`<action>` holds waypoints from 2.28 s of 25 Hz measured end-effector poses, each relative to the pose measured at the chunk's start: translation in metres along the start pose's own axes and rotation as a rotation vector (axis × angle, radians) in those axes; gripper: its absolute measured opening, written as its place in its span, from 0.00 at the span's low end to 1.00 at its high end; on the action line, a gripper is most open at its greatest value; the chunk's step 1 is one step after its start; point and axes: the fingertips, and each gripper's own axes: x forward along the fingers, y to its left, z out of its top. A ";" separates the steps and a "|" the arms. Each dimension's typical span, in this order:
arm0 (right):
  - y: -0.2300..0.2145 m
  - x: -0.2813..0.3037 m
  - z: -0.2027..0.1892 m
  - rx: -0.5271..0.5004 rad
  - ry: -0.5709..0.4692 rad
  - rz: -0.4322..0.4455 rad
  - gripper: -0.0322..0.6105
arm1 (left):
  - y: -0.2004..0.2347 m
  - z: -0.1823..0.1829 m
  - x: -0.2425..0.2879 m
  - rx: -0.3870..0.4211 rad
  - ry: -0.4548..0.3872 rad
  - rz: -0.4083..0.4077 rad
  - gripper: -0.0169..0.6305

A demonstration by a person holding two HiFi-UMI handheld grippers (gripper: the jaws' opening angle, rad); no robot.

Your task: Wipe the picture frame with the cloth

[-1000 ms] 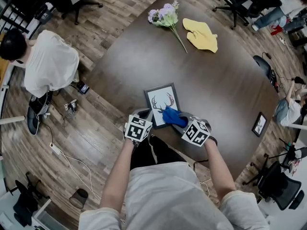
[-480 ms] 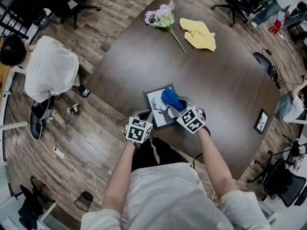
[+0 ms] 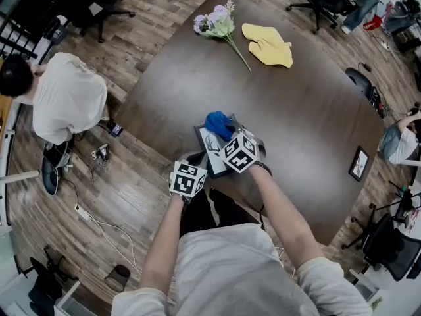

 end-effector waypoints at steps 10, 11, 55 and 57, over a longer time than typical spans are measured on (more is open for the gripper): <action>0.039 -0.002 0.001 -0.072 0.000 0.082 0.18 | 0.001 0.001 0.002 0.003 0.006 0.002 0.11; 0.042 -0.003 0.000 -0.068 -0.003 0.087 0.18 | 0.000 0.001 0.001 0.003 0.006 0.002 0.11; 0.101 -0.100 -0.081 0.526 0.066 -0.071 0.18 | 0.001 -0.001 0.004 0.190 0.151 -0.083 0.11; 0.094 -0.115 -0.068 0.606 -0.009 -0.152 0.18 | -0.002 -0.001 -0.006 0.182 0.134 -0.100 0.11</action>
